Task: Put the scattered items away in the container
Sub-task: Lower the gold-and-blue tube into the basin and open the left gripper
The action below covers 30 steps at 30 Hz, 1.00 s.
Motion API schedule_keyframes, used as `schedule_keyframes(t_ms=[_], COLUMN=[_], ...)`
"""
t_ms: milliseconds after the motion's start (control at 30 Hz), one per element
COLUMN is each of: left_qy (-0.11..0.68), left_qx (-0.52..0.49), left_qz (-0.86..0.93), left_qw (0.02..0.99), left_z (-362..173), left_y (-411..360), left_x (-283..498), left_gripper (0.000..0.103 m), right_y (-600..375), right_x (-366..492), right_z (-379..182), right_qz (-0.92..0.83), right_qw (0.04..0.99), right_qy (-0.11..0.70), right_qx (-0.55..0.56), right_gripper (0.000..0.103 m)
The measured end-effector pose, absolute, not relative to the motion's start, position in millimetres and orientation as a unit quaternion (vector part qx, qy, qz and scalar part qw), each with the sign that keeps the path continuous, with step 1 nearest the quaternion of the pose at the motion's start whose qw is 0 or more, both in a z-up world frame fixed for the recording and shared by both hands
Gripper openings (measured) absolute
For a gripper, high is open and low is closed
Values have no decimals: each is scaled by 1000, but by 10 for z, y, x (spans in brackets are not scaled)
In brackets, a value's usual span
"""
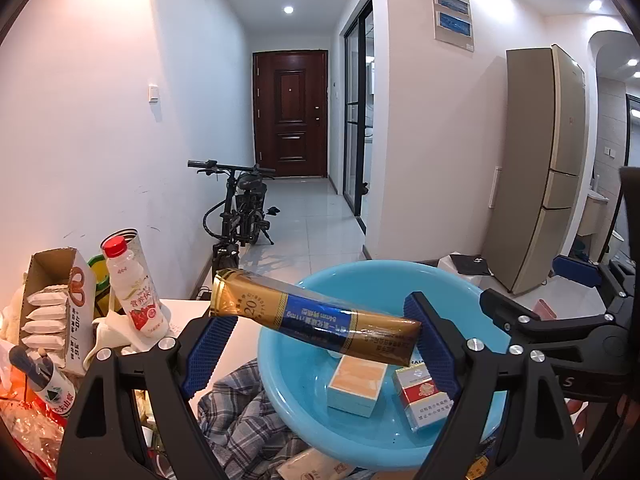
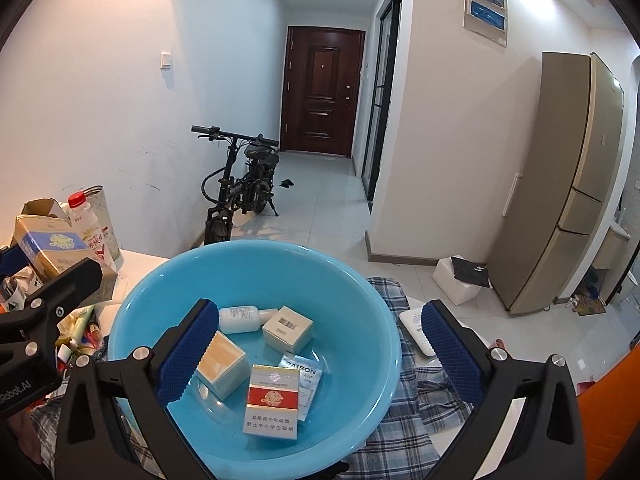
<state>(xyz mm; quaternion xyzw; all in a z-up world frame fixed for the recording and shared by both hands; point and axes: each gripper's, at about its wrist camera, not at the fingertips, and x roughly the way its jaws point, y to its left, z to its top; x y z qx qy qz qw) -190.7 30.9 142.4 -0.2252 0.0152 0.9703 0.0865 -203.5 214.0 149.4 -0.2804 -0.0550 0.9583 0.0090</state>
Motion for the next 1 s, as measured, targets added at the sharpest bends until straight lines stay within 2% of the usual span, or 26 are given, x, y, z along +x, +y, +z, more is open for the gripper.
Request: schedule_keyframes(t_ms=[167,233,300,333,733,1000], left_qy=[23,24,25,27,52,30], left_qx=[-224,-224,-225,-225,-229,-224], left_qz=[970,970,971,971,970,972], left_qw=[92,90,83,79,65,67], left_z=[1415,1411,1401,1397,1366,1423], left_y=[362,367,360,357,414,379], left_x=[-1897,-1906,-1924,-1933,-1919,-1853], left_gripper=[84,89,101,103,103,103], right_y=[2175,2193,2196,2196,2131,2101], right_x=[-2046,-2042,-2038,-2035,-1987,-1887], right_z=[1497,1510,1517,1518,1549,1642], right_qz=[956,957,957,957,960,963], right_qw=[36,35,38,40,47,59], right_qy=[-68,-64,-63,-64,-72,-74], right_qx=[-282,-281,-280,-279,-267,-252], right_gripper=[103,103,103,103,103,103])
